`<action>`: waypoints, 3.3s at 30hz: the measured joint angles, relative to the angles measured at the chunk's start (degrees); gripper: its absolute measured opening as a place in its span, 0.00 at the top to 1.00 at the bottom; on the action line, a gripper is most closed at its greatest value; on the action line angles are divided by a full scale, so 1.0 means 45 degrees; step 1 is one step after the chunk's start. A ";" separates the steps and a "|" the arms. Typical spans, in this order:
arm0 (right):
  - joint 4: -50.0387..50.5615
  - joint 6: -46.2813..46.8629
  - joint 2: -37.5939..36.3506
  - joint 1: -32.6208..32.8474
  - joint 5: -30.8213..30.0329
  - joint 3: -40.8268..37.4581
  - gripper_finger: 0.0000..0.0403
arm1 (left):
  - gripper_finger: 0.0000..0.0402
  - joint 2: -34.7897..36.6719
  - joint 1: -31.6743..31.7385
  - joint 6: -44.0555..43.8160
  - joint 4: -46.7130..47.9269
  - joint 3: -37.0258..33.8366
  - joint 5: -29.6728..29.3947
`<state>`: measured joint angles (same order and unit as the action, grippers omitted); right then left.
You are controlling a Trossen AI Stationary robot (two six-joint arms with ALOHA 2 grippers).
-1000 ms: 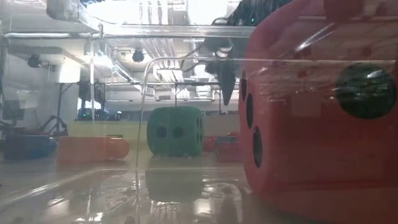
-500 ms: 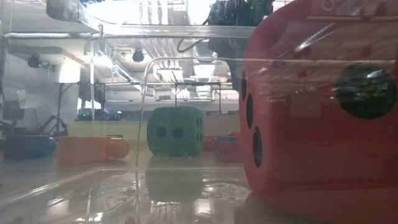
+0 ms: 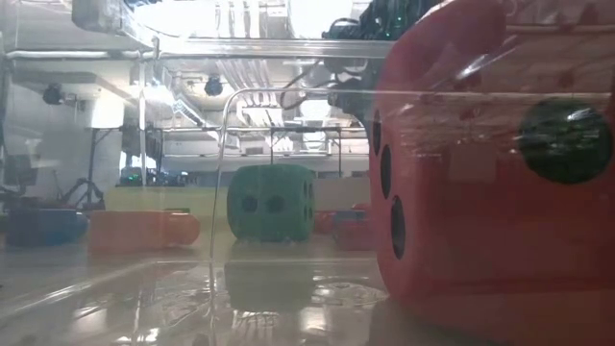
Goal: Pick & Place Toys
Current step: Put the red game piece into the white bin, then put the yellow game piece into the white bin
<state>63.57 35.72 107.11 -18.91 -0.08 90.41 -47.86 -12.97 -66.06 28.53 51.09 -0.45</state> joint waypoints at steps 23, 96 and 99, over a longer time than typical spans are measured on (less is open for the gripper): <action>-0.1559 -0.0071 0.0019 -0.0609 -0.0014 -0.1264 0.98 | 0.08 0.0000 0.0000 -0.0011 0.0004 0.0000 0.0000; -0.2603 0.0354 -0.2535 0.6612 -0.0322 -0.6096 0.34 | 0.08 -0.0063 0.0015 -0.1387 0.0238 -0.0194 -0.0005; -0.2731 0.3958 -0.2537 0.6596 -0.0329 -0.6148 0.34 | 0.08 -0.0063 0.0015 -0.1737 0.0235 -0.0194 -0.0005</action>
<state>51.28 53.53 95.69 10.77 -1.56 62.74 -48.14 -12.91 -73.88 29.59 50.22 -0.47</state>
